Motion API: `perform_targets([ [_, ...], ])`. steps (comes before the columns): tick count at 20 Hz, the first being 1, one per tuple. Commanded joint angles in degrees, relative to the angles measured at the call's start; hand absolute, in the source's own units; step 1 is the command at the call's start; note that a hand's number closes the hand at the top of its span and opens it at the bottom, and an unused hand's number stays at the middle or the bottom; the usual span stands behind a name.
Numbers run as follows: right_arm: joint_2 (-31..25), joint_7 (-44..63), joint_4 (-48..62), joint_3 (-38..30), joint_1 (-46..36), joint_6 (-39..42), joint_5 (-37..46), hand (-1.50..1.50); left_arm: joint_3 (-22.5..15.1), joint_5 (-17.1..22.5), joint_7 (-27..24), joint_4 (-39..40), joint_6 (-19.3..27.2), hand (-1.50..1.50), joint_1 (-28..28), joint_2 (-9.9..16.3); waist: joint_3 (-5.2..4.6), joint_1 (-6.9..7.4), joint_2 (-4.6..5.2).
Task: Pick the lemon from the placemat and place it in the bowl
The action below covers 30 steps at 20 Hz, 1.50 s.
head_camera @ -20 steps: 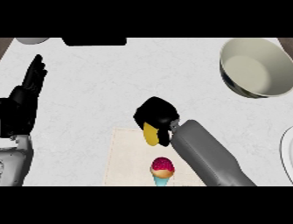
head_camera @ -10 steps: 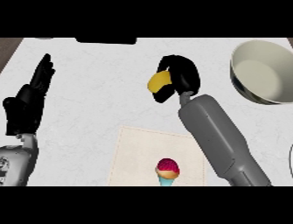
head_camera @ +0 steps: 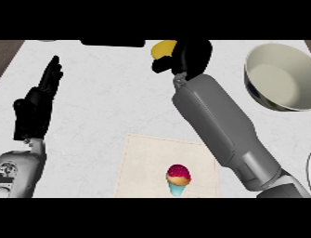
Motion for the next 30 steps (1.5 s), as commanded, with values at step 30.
perform_targets([
  [30,-25.7,-19.5,27.1,-20.0,9.6,-22.1,5.4,1.5,2.1,-1.2,2.3,-3.7,-0.5,0.0,0.0,0.1,0.24,-1.02,0.66],
])
